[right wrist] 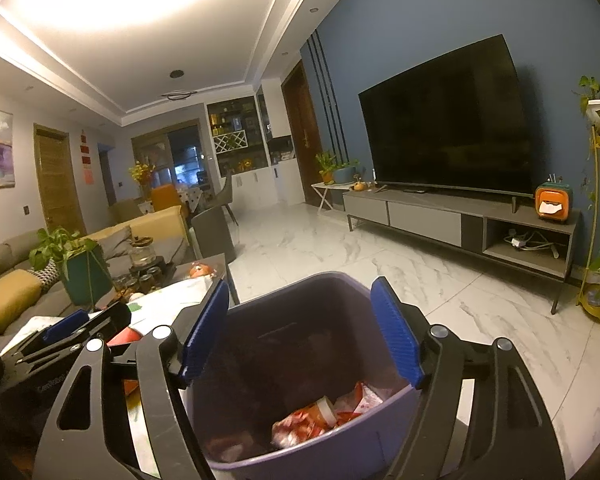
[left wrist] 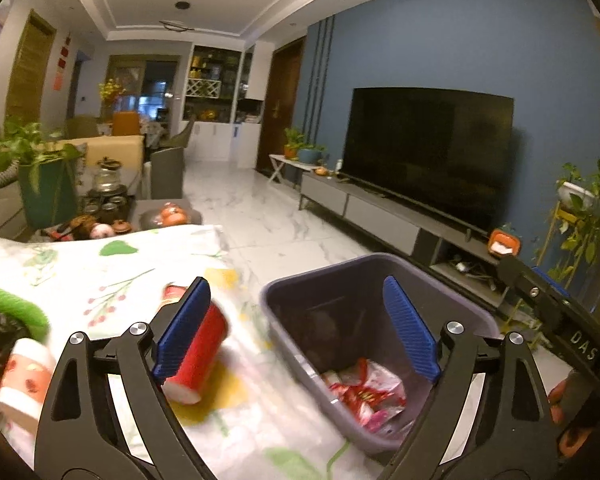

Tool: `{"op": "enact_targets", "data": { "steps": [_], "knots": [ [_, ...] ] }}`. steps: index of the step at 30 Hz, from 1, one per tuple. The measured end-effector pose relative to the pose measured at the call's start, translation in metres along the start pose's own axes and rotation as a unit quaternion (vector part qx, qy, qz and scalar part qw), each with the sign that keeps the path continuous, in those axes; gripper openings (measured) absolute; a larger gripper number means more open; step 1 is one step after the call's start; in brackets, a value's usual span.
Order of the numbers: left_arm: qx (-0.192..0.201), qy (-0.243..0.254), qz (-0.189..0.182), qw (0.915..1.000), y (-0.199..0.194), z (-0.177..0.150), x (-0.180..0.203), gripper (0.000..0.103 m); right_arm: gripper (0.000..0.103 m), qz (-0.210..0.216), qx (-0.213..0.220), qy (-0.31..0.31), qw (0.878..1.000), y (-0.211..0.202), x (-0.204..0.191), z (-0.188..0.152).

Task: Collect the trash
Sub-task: 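Move both grippers back toward the paper cups on the table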

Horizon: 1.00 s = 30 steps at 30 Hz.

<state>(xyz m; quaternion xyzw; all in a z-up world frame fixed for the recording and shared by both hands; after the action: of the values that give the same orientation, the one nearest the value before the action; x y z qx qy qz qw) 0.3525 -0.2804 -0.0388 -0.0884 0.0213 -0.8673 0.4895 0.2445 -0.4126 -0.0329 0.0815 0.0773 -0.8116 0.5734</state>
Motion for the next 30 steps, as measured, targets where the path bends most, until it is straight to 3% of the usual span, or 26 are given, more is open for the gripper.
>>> {"op": "enact_targets", "data": {
  "steps": [5, 15, 30],
  "knots": [
    [-0.002, 0.01, 0.045, 0.9989, -0.025, 0.003, -0.021, 0.087, 0.078, 0.01, -0.003, 0.002, 1.0, -0.012, -0.012, 0.001],
    [0.016, 0.007, 0.119, 0.9927, -0.091, 0.002, -0.08, 0.087, 0.078, 0.045, -0.023, -0.004, 0.999, -0.033, -0.056, -0.012],
    [0.013, -0.034, 0.254, 0.9665, -0.193, -0.026, -0.21, 0.087, 0.078, 0.134, -0.065, -0.029, 0.988, -0.043, -0.16, -0.051]
  ]
}}
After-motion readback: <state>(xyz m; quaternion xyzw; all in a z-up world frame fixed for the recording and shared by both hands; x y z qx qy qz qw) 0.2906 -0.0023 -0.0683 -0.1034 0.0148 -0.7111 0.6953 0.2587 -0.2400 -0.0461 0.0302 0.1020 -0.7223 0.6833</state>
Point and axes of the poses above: each gripper's, at about its wrist camera, not at the fingertips, and y roughly the way its jaws point, x to its right, z to its top, the point moved 7 cm from there along y, roughly the way its jaws point, and after that the axes turned 12 degrees about x, right-handed, at the moved point
